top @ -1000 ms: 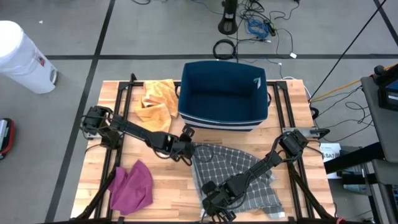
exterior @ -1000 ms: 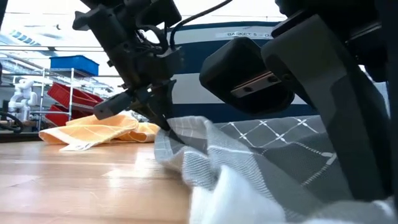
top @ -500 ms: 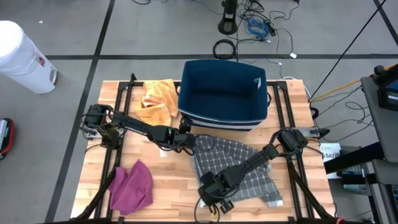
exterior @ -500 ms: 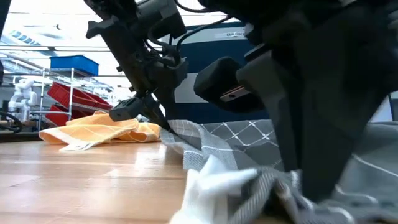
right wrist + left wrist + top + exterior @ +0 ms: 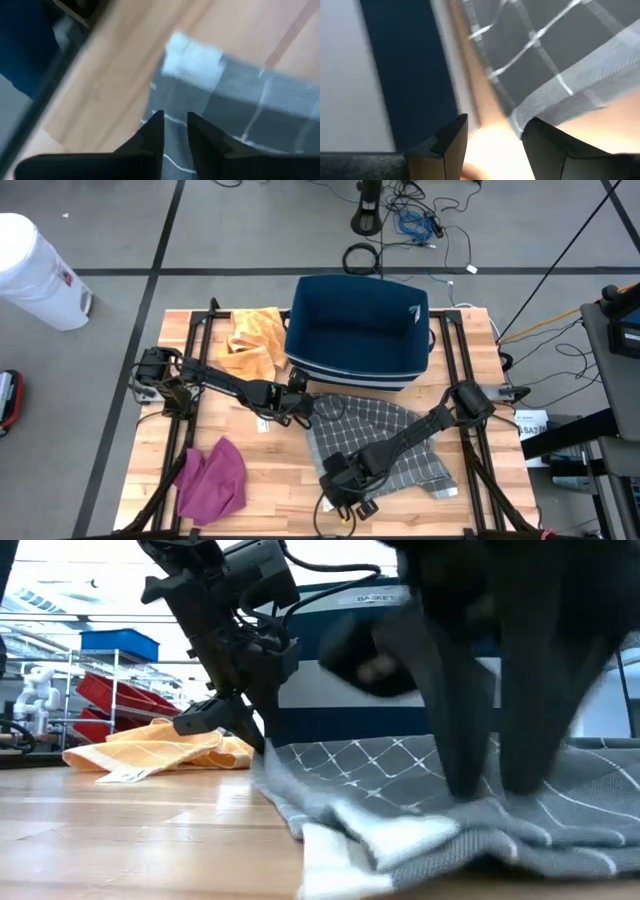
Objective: Fold towel
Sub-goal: Fold the gray patterned towel
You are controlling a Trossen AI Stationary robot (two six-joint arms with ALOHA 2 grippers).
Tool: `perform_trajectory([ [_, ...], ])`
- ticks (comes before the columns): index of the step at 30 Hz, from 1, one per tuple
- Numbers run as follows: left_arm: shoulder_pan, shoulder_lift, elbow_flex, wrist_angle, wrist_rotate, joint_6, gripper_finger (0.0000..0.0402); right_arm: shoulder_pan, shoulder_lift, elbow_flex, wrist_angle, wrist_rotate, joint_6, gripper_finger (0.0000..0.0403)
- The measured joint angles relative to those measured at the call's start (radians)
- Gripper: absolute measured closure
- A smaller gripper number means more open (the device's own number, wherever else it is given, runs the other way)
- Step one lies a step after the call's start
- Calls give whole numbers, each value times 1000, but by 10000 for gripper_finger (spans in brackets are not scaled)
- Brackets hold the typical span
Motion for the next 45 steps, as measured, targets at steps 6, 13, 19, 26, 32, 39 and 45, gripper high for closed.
perform_trajectory([
  [6,-1,0,0,-49,161,22,202,0,-15,2,21,0,41,278],
  [13,-23,0,0,-109,159,18,154,8,-17,3,77,21,69,262],
  [19,-46,0,0,-119,120,16,145,30,-11,4,149,26,68,265],
  [26,-42,0,0,-110,109,3,145,54,19,5,215,81,85,258],
  [32,-46,0,0,-95,110,-13,145,58,40,5,199,108,118,233],
  [39,-46,0,0,-93,122,-32,145,63,40,5,207,146,155,164],
  [45,-46,0,0,-93,124,-33,145,69,50,6,223,161,157,146],
])
